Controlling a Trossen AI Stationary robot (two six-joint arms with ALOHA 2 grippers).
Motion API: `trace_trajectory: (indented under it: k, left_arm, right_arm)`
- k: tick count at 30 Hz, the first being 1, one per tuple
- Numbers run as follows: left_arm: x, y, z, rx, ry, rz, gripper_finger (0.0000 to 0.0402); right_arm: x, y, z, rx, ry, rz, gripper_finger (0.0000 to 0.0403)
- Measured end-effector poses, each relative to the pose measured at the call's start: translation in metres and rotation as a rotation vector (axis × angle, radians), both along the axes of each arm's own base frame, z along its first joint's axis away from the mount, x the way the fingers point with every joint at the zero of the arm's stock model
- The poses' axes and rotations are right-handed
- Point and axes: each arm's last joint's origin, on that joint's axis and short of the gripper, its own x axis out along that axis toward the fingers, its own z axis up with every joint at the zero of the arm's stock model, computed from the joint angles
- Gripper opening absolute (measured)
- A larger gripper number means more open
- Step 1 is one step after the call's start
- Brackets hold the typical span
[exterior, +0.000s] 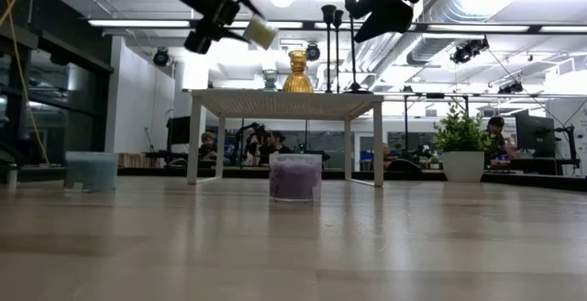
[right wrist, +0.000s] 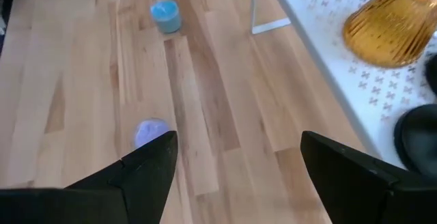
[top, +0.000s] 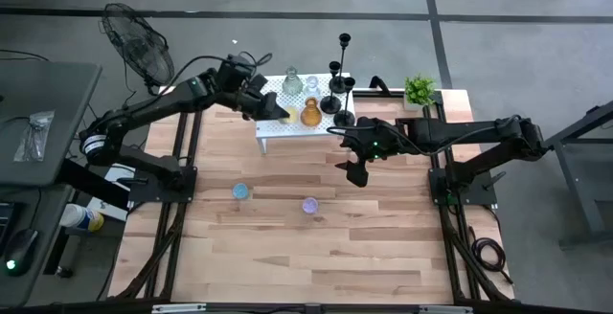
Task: Pick & Place candle stick holders
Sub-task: Put the yellow scented candle on the shelf
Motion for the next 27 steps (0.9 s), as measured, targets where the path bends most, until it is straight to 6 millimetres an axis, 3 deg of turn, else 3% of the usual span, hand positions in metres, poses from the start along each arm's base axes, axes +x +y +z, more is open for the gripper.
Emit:
trace_trajectory:
  k: [10,16,27]
  left_arm:
    - [-0.018,0.043,-0.032,-0.048,-0.007,0.125,0.0205]
    - [-0.010,0.053,-0.052,-0.109,-0.032,0.131,0.0206]
    - [0.002,0.064,-0.064,-0.125,-0.036,0.180,0.0207]
  right_arm:
    - [-0.003,0.005,-0.003,-0.034,0.044,-0.048,0.0303]
    - [-0.004,0.005,-0.004,-0.029,0.052,-0.058,0.0303]
    - [-0.004,0.005,-0.004,-0.011,0.049,-0.076,0.0303]
